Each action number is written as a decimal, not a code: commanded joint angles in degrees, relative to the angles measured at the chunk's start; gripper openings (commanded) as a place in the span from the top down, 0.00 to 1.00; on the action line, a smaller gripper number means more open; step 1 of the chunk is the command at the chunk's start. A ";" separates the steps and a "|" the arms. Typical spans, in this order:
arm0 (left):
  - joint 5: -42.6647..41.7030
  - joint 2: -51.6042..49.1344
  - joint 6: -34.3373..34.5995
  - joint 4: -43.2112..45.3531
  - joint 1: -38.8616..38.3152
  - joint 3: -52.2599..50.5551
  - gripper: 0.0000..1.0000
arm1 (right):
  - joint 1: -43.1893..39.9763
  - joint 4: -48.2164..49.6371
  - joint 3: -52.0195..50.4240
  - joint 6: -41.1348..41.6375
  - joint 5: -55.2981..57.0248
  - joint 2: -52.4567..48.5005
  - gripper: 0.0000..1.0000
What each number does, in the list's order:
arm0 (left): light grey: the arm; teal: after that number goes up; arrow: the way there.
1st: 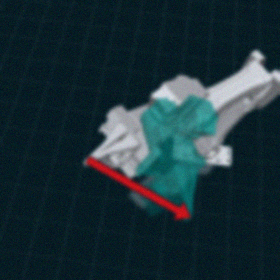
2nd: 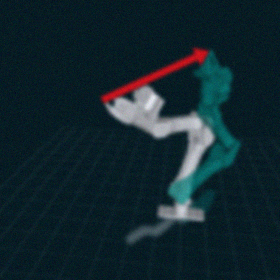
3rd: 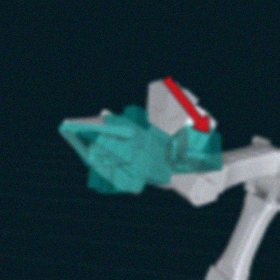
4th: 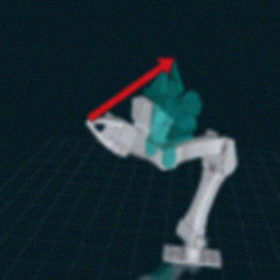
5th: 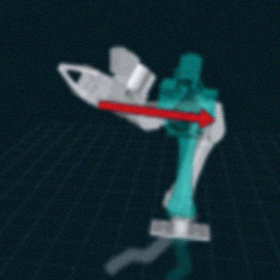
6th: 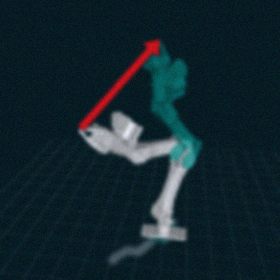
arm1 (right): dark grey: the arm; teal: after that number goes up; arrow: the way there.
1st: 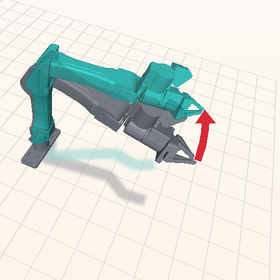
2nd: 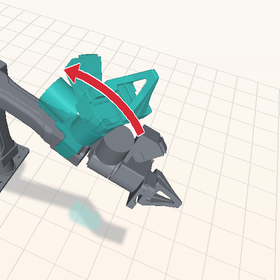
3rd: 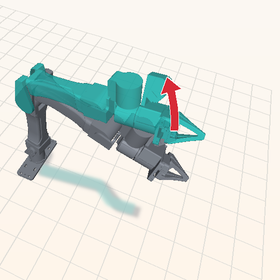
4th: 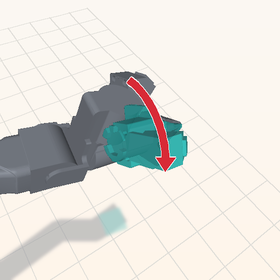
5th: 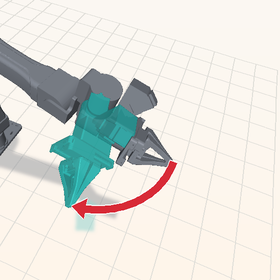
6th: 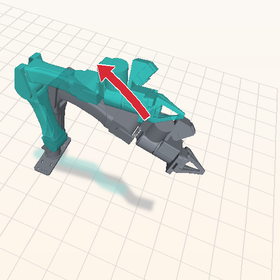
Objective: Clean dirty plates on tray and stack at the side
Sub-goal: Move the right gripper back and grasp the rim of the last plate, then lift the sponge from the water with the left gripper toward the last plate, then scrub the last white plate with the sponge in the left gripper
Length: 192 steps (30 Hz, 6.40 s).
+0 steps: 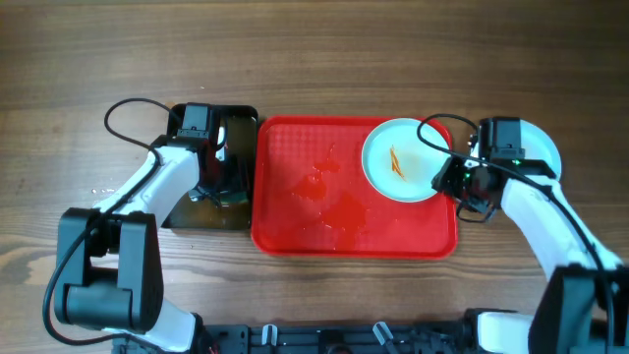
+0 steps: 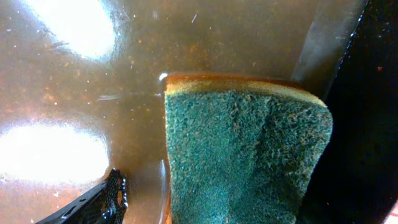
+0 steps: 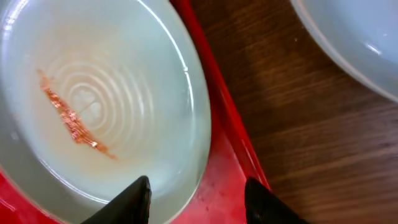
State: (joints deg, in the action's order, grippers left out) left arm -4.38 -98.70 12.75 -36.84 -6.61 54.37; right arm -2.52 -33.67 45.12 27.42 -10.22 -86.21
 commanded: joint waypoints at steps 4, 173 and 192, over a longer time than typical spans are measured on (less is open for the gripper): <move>0.37 -0.63 0.13 0.00 0.35 0.70 0.28 | 0.44 6.80 -1.01 1.01 -0.76 -7.74 0.71; -24.41 9.75 -0.07 7.89 -2.97 2.84 0.96 | 24.61 13.90 -1.01 7.74 -2.27 -9.05 0.96; -29.68 -7.87 17.77 22.45 -27.50 2.82 0.96 | 25.24 14.08 -1.01 7.48 -2.27 -9.05 0.96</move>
State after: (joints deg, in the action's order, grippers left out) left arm -32.51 -105.12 29.43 -14.72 -32.69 57.12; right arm 22.52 -19.64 44.60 34.50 -13.02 -94.45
